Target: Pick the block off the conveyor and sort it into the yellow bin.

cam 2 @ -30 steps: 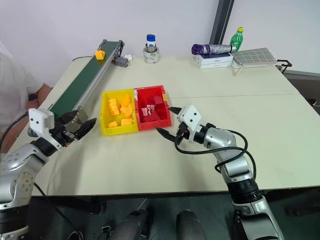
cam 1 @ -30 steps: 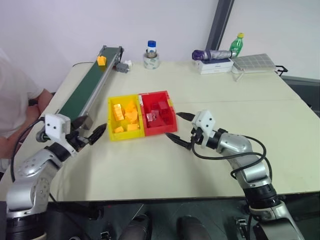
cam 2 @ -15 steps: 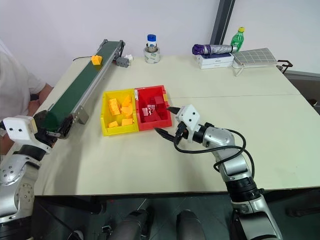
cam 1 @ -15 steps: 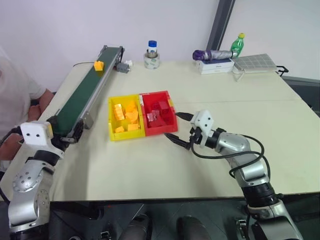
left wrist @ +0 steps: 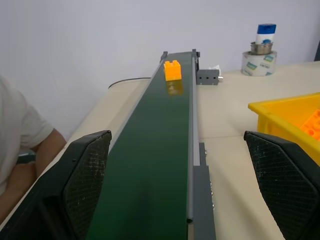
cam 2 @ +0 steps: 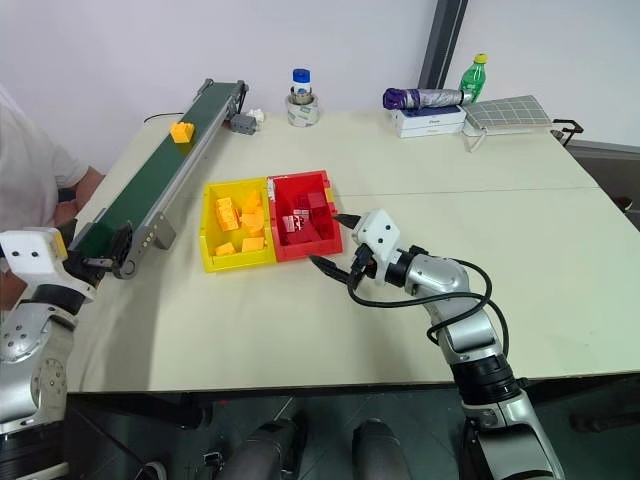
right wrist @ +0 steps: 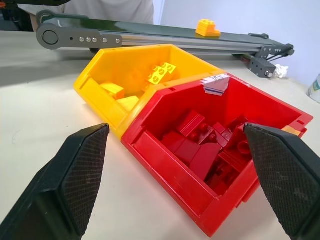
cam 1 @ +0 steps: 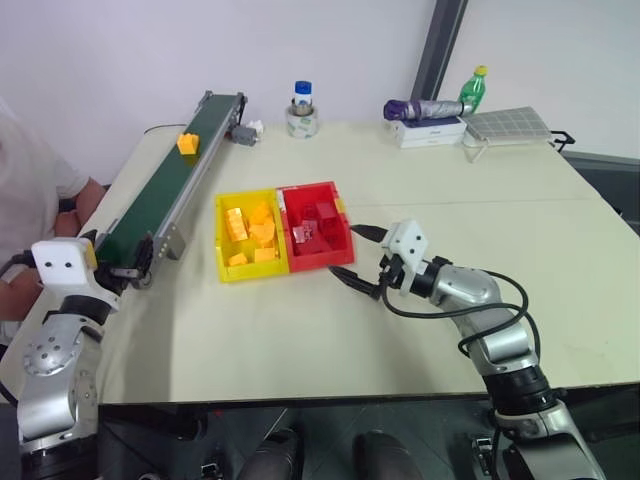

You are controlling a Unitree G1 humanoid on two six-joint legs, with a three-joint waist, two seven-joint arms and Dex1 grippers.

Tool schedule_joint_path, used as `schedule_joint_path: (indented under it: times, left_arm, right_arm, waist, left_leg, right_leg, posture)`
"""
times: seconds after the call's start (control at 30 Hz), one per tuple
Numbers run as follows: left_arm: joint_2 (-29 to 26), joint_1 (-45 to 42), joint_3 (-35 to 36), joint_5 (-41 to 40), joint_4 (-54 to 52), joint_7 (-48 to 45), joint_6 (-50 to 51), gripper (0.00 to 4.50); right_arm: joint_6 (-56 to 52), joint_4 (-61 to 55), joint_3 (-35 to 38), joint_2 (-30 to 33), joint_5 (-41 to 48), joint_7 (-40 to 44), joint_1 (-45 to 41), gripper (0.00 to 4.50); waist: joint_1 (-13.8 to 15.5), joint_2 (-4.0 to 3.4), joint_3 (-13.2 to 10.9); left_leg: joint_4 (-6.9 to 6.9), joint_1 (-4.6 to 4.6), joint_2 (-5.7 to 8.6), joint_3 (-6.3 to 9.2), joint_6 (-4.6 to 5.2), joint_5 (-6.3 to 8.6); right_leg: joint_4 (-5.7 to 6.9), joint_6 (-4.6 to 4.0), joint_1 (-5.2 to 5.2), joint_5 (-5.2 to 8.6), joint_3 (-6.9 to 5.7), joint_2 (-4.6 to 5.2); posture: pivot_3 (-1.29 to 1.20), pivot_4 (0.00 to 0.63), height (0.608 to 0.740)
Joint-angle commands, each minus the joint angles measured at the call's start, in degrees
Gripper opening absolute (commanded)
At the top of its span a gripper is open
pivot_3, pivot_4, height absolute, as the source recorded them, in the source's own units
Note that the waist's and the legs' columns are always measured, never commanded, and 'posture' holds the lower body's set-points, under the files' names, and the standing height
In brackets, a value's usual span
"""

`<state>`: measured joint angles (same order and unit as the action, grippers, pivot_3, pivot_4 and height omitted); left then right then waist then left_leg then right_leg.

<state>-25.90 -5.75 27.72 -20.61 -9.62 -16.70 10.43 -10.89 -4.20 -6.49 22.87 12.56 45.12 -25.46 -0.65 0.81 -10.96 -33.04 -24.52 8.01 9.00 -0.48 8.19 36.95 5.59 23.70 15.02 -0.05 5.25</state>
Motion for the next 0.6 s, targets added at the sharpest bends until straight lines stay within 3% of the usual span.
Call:
schedule_joint_path:
  times: [0.03, 0.33, 0.6]
  left_arm:
    - [-0.66, -0.95, 0.25, 0.15, -0.83, 0.25, -0.99, 4.48]
    - [-1.37, -3.87, -1.03, 2.44, 2.86, 1.17, -0.65, 4.48]
    - [-3.11, -12.99, -3.59, 5.96, 11.7, 5.48, 3.94, 4.48]
  right_arm:
    - [0.59, -1.89, 0.69, -0.36, 0.94, -0.31, -0.2, 4.5]
    - [0.8, -1.61, 0.55, -0.29, 0.68, -0.29, -0.44, 4.5]
    - [0.9, -1.65, 0.24, -0.39, 0.36, -0.46, -0.51, 4.5]
  waist:
    - [0.0, 0.0, 0.0]
    - [0.02, 0.0, 0.0]
    - [0.11, 0.0, 0.0]
  left_leg:
    - [0.0, 0.0, 0.0, 0.0, 0.0, 0.0]
    - [0.0, 0.0, 0.0, 0.0, 0.0, 0.0]
    - [-0.01, 0.0, 0.0, 0.02, 0.0, 0.0]
  right_leg:
    - [0.0, 0.0, 0.0, 0.0, 0.0, 0.0]
    - [0.0, 0.01, 0.0, 0.0, -0.01, 0.0]
    - [0.03, 0.03, -0.01, -0.02, -0.06, -0.01]
  posture:
    - [0.0, 0.15, 0.74]
    - [0.0, 0.15, 0.74]
    - [0.0, 0.15, 0.74]
